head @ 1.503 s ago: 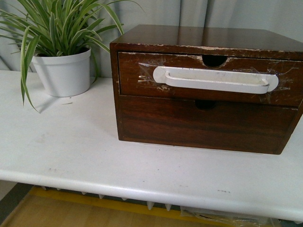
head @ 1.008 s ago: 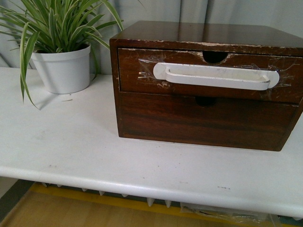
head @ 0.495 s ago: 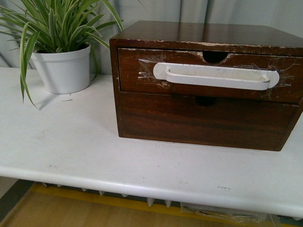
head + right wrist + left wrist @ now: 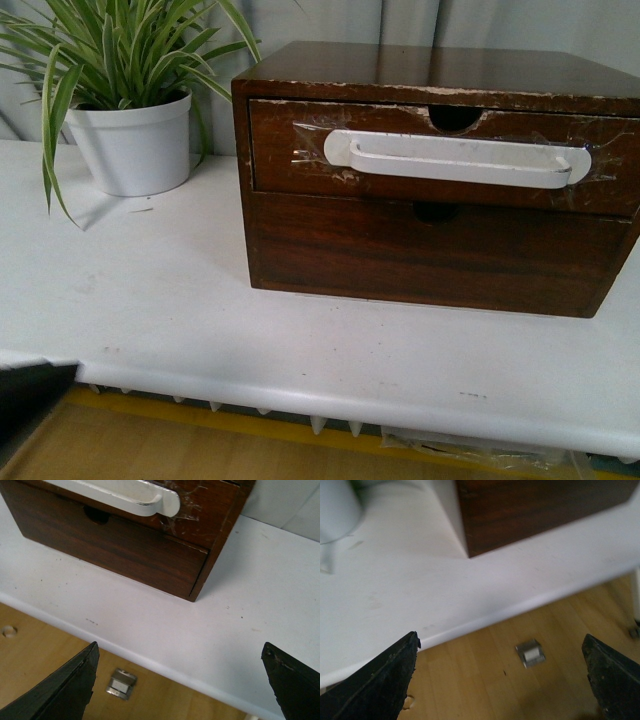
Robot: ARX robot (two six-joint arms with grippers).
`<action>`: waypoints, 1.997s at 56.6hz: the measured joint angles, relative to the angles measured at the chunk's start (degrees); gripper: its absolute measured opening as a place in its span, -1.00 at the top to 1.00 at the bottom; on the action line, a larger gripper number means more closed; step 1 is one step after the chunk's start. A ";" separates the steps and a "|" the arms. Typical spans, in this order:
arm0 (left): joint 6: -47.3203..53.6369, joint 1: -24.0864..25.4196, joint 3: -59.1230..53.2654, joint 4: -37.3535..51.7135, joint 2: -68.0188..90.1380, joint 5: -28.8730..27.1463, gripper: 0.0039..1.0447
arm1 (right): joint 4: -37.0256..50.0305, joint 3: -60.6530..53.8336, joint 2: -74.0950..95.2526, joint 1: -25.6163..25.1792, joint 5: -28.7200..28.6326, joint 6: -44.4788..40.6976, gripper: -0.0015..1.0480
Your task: Open drawer
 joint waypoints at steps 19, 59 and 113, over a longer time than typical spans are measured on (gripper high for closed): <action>20.35 -8.90 24.59 -4.76 26.03 5.66 -0.89 | -3.98 16.83 20.87 0.00 -3.41 -15.65 -0.83; 39.10 -13.77 56.85 -15.32 56.94 3.56 -0.89 | -15.23 30.10 35.12 2.32 -10.95 -29.64 -0.83; 44.48 -12.37 64.46 -24.11 61.79 4.70 -0.89 | -8.37 41.86 53.72 9.77 -11.72 -28.89 -0.83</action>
